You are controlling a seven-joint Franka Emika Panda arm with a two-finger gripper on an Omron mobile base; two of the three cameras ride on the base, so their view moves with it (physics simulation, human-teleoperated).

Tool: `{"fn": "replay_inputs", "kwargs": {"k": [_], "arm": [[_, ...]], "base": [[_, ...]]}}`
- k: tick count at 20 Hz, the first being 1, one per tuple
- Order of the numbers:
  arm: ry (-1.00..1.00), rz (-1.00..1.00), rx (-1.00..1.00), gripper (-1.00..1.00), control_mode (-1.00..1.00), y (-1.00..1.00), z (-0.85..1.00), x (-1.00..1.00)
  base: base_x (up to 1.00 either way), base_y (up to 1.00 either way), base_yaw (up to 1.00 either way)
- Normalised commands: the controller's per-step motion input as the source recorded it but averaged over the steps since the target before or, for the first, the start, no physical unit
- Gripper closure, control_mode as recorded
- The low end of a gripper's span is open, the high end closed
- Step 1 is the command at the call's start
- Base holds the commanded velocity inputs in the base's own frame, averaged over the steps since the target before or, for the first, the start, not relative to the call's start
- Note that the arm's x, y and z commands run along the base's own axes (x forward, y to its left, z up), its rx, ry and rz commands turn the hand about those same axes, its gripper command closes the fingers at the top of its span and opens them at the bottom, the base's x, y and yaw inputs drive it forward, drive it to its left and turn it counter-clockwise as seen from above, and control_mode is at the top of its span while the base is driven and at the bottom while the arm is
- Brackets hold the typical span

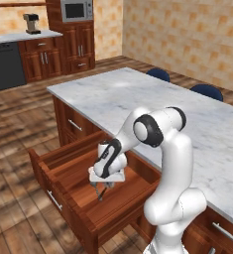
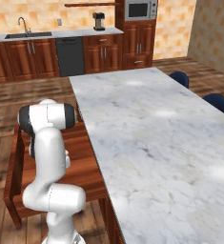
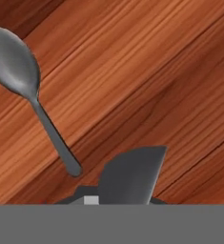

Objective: Organize the utensils by type. Pick up the wooden spoons from the counter and place them in the open cabinet. Then pick up the metallic utensils from the counter and place them in the open drawer.

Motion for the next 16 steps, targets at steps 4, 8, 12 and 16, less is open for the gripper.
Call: {"fn": "replay_inputs", "kwargs": {"k": [4, 8, 12, 16], "arm": [[0.00, -0.09, -0.08, 1.00, -1.00, 0.08, -0.25, 0.18], [0.00, -0.09, 0.00, 1.00, -1.00, 0.00, -0.20, 0.10], [0.00, -0.11, 0.00, -1.00, -1.00, 0.00, -0.10, 0.00], [0.02, -0.04, 0.00, -1.00, -1.00, -0.02, 0.00, 0.00]], "base": [[0.00, 0.00, 0.00], [0.00, 0.00, 0.00], [0.00, 0.00, 0.00], [0.00, 0.00, 0.00]]}}
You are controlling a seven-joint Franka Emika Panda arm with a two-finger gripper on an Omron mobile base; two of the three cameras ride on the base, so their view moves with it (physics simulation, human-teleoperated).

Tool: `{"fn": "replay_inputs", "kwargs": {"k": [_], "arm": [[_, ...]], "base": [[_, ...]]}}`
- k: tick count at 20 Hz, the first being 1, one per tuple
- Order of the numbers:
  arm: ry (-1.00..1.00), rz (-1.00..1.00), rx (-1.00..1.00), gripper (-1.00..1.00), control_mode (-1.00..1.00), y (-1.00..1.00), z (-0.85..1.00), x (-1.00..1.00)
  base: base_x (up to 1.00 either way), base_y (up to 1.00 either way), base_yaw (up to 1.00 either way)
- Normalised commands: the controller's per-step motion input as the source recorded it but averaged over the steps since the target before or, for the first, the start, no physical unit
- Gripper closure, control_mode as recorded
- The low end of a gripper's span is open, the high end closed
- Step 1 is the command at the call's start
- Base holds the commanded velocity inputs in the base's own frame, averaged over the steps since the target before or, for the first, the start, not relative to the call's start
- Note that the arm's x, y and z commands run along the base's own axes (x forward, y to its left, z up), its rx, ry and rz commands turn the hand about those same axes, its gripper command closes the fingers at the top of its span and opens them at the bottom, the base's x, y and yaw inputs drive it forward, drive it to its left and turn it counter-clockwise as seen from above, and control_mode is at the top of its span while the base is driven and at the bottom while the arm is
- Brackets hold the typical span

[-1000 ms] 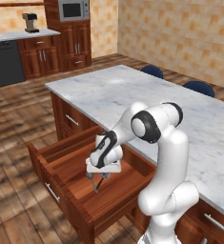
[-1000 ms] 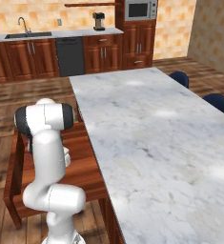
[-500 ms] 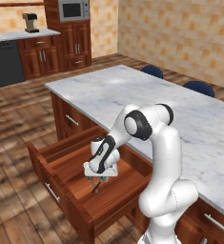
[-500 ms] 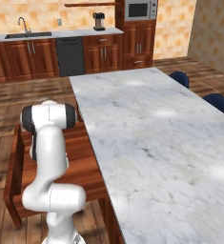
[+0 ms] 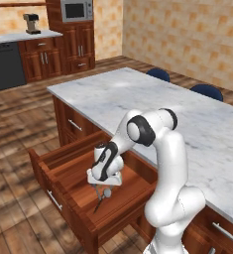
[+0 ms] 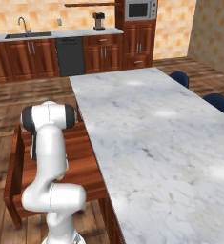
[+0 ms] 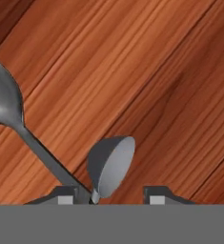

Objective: Organize the utensils by type. Pick up the wooden spoons from the counter and place them in the open cabinet. Then pick up the metallic utensils from the counter and place them in the open drawer.

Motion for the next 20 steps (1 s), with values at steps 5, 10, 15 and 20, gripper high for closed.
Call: {"fn": "replay_inputs", "kwargs": {"k": [5, 10, 15, 20], "arm": [[0.00, -0.02, 0.00, -1.00, -1.00, 0.00, 0.12, 0.00], [-0.06, 0.05, 0.05, -1.00, -1.00, -0.07, 0.83, -0.36], [-0.24, 0.27, 0.00, -1.00, -1.00, -0.20, 0.77, -0.64], [-0.40, 0.39, 0.00, -1.00, -1.00, -0.27, 0.77, -0.73]], "base": [[0.00, 0.00, 0.00], [0.00, 0.00, 0.00], [0.00, 0.00, 0.00], [0.00, 0.00, 0.00]]}}
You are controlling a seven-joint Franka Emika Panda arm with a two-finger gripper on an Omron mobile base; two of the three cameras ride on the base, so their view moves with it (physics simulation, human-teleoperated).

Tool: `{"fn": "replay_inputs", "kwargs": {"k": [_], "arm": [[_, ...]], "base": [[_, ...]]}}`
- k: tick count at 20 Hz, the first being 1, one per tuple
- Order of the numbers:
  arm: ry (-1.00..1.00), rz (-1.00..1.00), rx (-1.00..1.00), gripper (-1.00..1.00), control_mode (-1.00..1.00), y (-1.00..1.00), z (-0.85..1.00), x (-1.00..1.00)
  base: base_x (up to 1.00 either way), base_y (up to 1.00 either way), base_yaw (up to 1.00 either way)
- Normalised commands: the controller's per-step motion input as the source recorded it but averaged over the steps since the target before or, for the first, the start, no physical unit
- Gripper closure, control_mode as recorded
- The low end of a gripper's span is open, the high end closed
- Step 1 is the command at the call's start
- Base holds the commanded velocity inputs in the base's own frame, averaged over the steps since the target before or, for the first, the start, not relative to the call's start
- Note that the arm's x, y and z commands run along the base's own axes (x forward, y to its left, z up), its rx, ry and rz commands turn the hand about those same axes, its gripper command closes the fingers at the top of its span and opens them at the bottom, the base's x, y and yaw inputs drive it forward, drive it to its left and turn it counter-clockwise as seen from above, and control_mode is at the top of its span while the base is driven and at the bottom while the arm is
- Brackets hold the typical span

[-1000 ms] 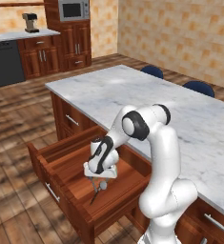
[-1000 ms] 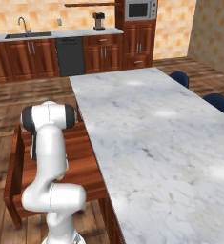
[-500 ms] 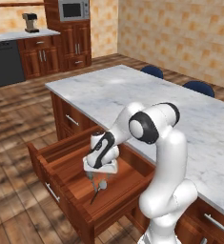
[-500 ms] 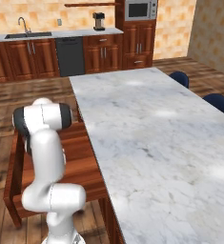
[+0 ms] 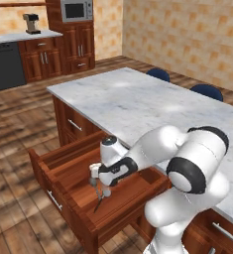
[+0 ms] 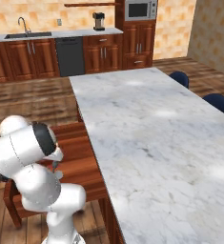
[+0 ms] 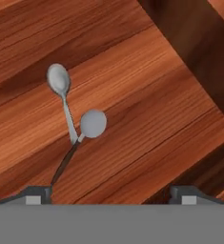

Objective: Organize the utensils by type. Pick up the wooden spoons from the counter and place them in the open cabinet. Then pick up the metallic utensils from the counter and place them in the open drawer.

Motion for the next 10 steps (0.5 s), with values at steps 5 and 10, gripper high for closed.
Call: {"fn": "replay_inputs", "kwargs": {"k": [5, 10], "arm": [[-0.37, 0.38, 0.01, -1.00, -1.00, -0.31, 0.79, -0.73], [-0.10, 0.25, 0.02, -1.00, -1.00, -0.26, 0.85, -0.63]], "base": [[0.00, 0.00, 0.00], [0.00, 0.00, 0.00]]}}
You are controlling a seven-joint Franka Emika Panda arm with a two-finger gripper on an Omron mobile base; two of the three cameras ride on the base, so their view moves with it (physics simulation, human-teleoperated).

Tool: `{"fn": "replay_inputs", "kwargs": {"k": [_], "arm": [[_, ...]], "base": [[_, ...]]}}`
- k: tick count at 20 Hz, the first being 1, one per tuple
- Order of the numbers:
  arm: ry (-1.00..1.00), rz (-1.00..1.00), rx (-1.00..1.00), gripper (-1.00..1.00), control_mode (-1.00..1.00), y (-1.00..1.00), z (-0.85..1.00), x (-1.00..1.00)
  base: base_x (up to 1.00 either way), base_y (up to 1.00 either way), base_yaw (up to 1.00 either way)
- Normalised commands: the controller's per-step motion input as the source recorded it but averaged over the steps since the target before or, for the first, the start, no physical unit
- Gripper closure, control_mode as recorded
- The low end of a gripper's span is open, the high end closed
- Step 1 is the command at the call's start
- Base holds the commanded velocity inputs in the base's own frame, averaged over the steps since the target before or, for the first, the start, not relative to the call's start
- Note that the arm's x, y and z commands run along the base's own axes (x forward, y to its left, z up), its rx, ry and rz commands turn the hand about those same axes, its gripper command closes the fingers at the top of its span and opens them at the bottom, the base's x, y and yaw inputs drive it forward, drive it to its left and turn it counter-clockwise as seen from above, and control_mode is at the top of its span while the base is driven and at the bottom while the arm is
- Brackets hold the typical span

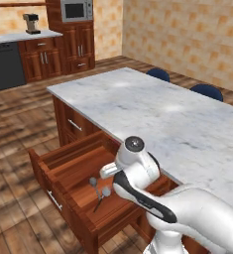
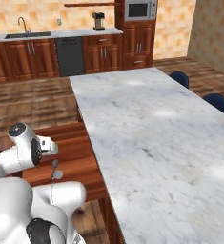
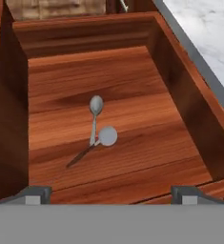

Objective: Organize the utensils by type. Pick up the wooden spoons from the counter and place them in the open cabinet. Then pick up the metallic utensils from the counter and place them in the open drawer.

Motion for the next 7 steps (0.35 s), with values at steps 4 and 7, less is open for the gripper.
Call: {"fn": "replay_inputs", "kwargs": {"k": [4, 7], "arm": [[0.00, 0.24, 0.02, -1.00, -1.00, -0.29, 0.85, -0.58], [-0.03, 0.16, 0.00, -1.00, -1.00, -0.44, 0.59, -0.64]], "base": [[0.00, 0.00, 0.00], [0.00, 0.00, 0.00]]}}
